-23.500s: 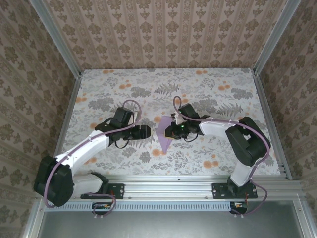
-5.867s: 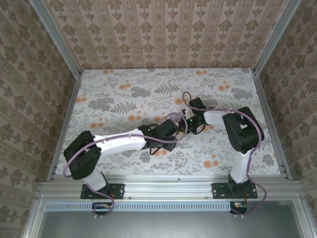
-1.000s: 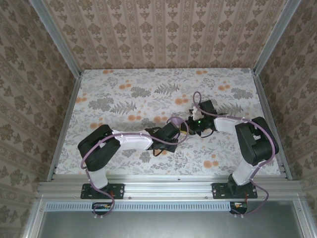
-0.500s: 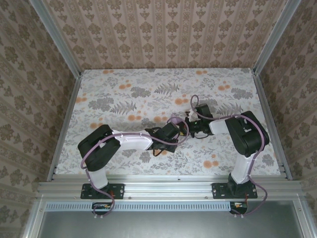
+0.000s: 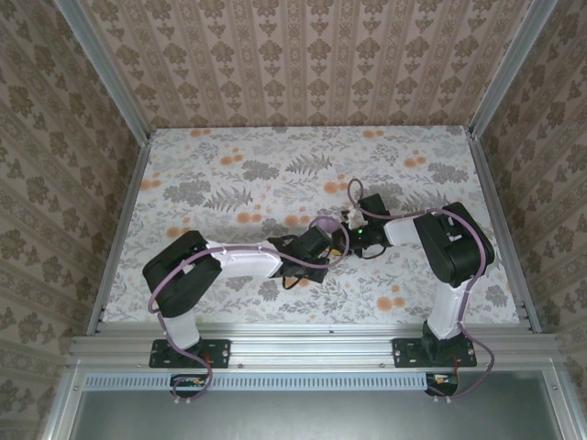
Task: Fold a paper plane with a square sheet of paper (pick it up from the middle)
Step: Fold the wing for the fifth time at the center of the table.
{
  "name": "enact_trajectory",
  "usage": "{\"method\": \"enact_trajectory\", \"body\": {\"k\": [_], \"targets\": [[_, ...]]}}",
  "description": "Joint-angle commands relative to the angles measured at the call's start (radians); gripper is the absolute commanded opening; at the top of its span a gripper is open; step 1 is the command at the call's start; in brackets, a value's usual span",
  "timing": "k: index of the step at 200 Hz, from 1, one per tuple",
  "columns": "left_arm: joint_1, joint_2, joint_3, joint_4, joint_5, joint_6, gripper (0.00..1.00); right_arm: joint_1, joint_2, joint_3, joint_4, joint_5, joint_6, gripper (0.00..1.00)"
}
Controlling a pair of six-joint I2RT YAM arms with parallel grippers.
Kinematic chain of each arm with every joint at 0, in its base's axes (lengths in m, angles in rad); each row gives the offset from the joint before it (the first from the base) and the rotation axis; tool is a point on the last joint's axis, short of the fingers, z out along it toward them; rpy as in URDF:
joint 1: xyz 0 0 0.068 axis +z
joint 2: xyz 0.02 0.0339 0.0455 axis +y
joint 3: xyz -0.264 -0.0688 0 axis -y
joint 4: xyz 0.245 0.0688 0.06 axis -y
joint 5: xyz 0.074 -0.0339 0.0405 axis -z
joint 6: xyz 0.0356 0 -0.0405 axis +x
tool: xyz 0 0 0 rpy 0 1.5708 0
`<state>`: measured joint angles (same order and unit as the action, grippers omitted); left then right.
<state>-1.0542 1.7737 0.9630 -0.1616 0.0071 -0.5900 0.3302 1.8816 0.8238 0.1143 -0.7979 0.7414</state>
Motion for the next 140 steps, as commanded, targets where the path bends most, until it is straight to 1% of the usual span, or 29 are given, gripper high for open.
{"method": "enact_trajectory", "body": {"k": [1,30,59,75,106,140], "targets": [[-0.013,-0.051,-0.021,-0.101,0.044,-0.005,0.15,-0.001,0.031,0.002,-0.159,0.161,-0.082,0.05],[-0.009,-0.115,-0.010,-0.096,0.040,-0.024,0.20,0.002,0.043,0.000,-0.161,0.169,-0.092,0.05],[0.008,-0.160,-0.013,-0.060,0.043,-0.057,0.22,0.009,0.045,-0.002,-0.159,0.174,-0.092,0.04],[0.024,-0.168,-0.018,-0.034,0.025,-0.087,0.22,0.012,0.045,-0.004,-0.157,0.176,-0.092,0.04],[0.066,-0.136,-0.049,0.113,0.051,-0.156,0.22,0.018,0.043,-0.004,-0.159,0.177,-0.093,0.03],[0.069,-0.051,-0.026,0.173,0.102,-0.156,0.21,0.017,0.041,-0.002,-0.169,0.174,-0.100,0.03]]}}
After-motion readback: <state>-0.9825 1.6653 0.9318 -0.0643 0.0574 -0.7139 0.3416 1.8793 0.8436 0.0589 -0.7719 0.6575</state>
